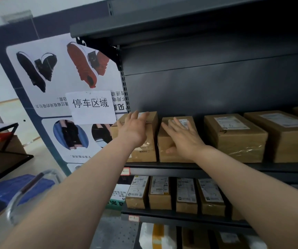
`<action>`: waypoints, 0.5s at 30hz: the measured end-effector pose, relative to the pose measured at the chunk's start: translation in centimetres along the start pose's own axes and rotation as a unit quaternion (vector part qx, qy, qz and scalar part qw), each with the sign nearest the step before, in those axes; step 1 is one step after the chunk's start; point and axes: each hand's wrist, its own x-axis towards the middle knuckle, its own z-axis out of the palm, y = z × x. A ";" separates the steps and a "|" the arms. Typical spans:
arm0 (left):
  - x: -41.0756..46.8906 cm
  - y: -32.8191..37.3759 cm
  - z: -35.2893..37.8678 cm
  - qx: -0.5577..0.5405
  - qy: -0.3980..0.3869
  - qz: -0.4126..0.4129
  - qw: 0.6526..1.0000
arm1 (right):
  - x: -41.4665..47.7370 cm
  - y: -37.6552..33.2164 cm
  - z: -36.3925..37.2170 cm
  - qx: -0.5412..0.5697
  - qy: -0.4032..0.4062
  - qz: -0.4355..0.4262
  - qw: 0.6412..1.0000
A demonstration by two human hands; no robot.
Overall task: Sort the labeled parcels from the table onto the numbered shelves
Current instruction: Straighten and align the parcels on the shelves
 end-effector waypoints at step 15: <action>-0.2 20.3 2.2 -0.025 -0.068 0.207 0.976 | -13.2 18.7 -7.0 -0.070 -0.020 0.161 0.984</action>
